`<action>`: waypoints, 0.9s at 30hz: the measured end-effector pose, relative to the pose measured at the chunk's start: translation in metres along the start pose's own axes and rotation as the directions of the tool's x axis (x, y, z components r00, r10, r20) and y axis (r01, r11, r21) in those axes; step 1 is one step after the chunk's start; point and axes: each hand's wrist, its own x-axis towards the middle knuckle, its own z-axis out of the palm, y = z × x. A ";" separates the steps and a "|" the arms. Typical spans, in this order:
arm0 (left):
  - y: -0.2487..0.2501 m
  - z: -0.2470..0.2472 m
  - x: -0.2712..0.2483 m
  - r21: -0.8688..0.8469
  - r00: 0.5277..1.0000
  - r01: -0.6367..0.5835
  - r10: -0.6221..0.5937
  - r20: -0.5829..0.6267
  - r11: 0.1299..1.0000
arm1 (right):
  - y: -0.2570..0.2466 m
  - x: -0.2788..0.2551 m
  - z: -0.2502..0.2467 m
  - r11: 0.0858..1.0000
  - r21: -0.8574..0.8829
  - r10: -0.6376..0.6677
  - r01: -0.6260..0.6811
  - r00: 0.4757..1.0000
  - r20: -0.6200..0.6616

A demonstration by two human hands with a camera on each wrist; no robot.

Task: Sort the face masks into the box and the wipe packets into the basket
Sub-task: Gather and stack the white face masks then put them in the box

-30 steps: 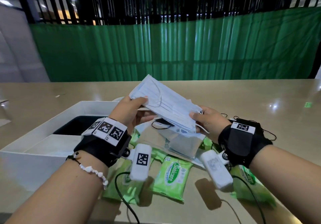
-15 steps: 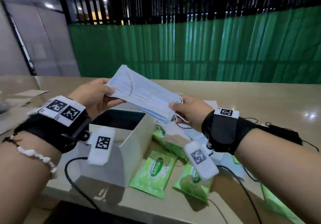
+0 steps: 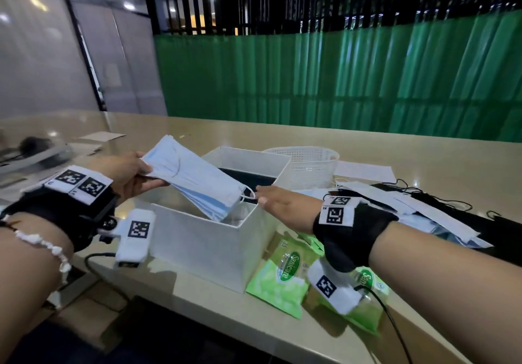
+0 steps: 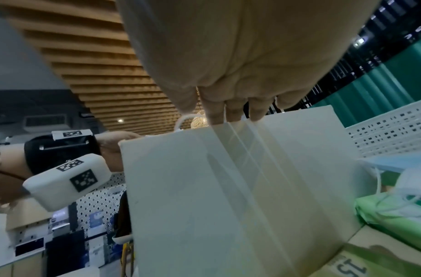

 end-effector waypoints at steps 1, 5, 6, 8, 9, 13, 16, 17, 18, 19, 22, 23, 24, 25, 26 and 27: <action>0.000 0.002 0.001 0.017 1.000 0.009 -0.009 -0.015 1.000 | 0.001 0.001 0.000 1.000 -0.021 -0.009 0.009 1.000 0.009; -0.010 0.008 0.007 0.163 0.998 0.063 -0.060 -0.027 0.985 | 0.004 -0.002 0.000 0.996 -0.079 -0.035 0.039 0.998 0.046; -0.013 0.010 0.007 0.209 0.997 0.074 -0.073 -0.013 0.975 | 0.006 -0.002 0.001 0.991 -0.120 -0.046 0.052 0.998 0.053; -0.017 0.015 0.006 0.287 0.997 0.078 -0.082 0.003 0.955 | 0.007 -0.003 0.003 0.977 -0.200 -0.066 0.076 0.996 0.055; -0.017 0.016 0.006 0.302 0.998 0.066 -0.069 -0.001 0.951 | 0.008 -0.003 0.003 0.970 -0.228 -0.072 0.082 0.996 0.054; -0.017 0.014 0.007 0.320 0.999 0.037 -0.037 -0.005 0.947 | 0.007 -0.003 0.002 0.961 -0.261 -0.078 0.092 0.995 0.062; -0.019 0.015 0.007 0.297 0.995 0.059 -0.081 0.061 0.953 | 0.005 -0.003 0.001 0.958 -0.272 -0.082 0.094 0.995 0.056; -0.019 0.017 0.007 0.287 0.992 0.065 -0.092 0.081 0.956 | 0.004 -0.003 0.001 0.956 -0.279 -0.082 0.093 0.995 0.053; -0.019 0.019 0.007 0.284 0.991 0.069 -0.099 0.094 0.956 | 0.003 -0.003 0.000 0.955 -0.282 -0.080 0.091 0.995 0.051; -0.020 0.021 0.008 0.295 0.989 0.071 -0.105 0.101 0.953 | 0.003 -0.004 0.000 0.955 -0.282 -0.077 0.089 0.996 0.052; -0.021 0.023 0.014 0.460 0.992 0.047 -0.097 0.085 0.887 | 0.003 -0.006 -0.002 0.956 -0.282 -0.073 0.086 0.996 0.058; -0.021 0.023 0.016 0.576 0.996 0.011 -0.058 0.064 0.818 | 0.003 -0.007 -0.003 0.956 -0.281 -0.074 0.087 0.996 0.057; -0.020 0.024 0.017 0.723 0.999 -0.030 -0.003 0.044 0.690 | 0.004 -0.007 -0.003 0.956 -0.279 -0.075 0.088 0.996 0.056; -0.019 0.024 0.016 0.865 0.997 -0.068 0.057 0.046 0.496 | 0.004 -0.007 -0.003 0.957 -0.276 -0.076 0.088 0.996 0.054; -0.019 0.024 0.015 0.949 0.994 -0.091 0.078 0.070 0.301 | 0.004 -0.007 -0.002 0.958 -0.274 -0.076 0.088 0.996 0.053; -0.020 0.026 0.014 0.982 0.994 -0.100 0.061 0.091 0.162 | 0.005 -0.006 -0.001 0.958 -0.271 -0.078 0.089 0.996 0.052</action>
